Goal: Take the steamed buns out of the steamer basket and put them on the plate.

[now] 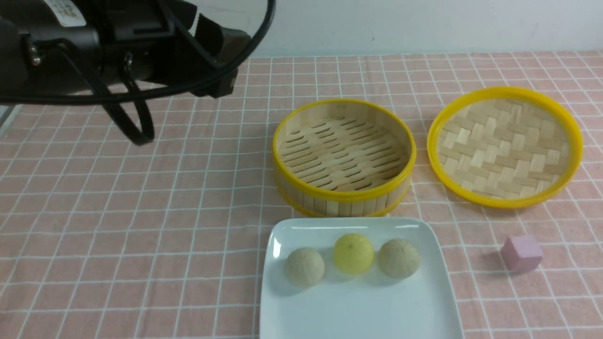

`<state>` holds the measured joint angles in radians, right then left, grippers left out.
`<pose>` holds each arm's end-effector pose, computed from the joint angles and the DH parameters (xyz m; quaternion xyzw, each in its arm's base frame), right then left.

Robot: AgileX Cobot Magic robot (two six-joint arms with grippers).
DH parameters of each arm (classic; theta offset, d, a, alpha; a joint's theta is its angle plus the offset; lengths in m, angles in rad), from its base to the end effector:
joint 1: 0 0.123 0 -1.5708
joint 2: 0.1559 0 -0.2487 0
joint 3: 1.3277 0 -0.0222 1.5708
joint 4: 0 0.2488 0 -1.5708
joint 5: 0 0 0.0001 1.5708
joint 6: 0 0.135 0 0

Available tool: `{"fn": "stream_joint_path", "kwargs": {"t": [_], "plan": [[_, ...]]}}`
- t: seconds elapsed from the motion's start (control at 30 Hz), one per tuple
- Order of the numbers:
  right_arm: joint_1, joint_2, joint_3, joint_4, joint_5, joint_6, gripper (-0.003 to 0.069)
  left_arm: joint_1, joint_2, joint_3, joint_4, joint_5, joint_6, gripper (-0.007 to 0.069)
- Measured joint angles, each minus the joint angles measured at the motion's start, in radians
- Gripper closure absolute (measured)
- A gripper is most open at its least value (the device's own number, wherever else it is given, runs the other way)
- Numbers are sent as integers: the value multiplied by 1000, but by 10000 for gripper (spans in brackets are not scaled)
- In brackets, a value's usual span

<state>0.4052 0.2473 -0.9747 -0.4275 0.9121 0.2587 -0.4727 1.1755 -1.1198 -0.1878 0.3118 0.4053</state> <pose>0.0663 -0.0197 0.4102 -0.0365 0.7231 0.0140 0.6896 0.2802 -0.1520 0.3579 0.2892 0.7430 -0.0968 0.5958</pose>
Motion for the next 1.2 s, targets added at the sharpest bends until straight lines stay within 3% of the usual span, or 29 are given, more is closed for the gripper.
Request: {"fn": "stream_joint_path", "kwargs": {"t": [0.27, 0.57, 0.83, 1.2], "plan": [[0, -108, 169, 130, 93, -60, 216, 0, 0, 0, 0, -5, 0, 102], [0, -179, 478, 235, -105, -64, 216, 0, 6, 0, 1, -2, 0, 102], [0, -179, 628, 204, -264, -67, 216, 0, 10, 0, 1, 3, 0, 102], [0, -179, 632, 191, -241, -68, 216, 0, 10, 0, 1, 3, 0, 102]]}}
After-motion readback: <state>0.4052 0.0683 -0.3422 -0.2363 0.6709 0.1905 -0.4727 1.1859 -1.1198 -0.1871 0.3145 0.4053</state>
